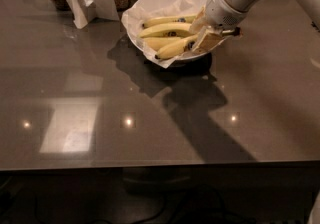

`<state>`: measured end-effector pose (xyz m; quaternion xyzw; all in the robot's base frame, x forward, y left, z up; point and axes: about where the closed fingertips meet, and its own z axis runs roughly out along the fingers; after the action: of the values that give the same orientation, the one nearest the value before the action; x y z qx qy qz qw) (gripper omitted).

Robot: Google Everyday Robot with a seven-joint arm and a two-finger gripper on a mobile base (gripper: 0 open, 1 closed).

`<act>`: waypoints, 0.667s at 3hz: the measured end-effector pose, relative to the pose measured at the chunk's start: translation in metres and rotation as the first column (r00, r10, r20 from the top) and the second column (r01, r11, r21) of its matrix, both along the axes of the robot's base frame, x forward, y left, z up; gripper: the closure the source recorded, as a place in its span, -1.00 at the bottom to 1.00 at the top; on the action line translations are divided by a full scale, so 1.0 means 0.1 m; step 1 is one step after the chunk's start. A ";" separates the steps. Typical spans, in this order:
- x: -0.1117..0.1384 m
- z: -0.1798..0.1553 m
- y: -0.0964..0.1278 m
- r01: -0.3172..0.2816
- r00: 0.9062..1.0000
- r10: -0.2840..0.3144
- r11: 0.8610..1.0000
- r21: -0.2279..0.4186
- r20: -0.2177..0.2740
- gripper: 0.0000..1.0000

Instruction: Pick banana from white bowl

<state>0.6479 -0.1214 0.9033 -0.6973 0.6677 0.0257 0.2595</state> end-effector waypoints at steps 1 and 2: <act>0.00 -0.01 -0.01 0.001 1.000 -0.001 1.000 -0.001 -0.002 0.17; -0.03 0.05 -0.03 0.002 1.000 -0.002 1.000 0.003 0.008 0.64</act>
Offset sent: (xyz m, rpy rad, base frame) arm -0.0094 -0.0117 0.0187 0.0082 -0.0313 -0.0089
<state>0.6449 -0.1248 0.9080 -0.6964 0.6672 0.0234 0.2633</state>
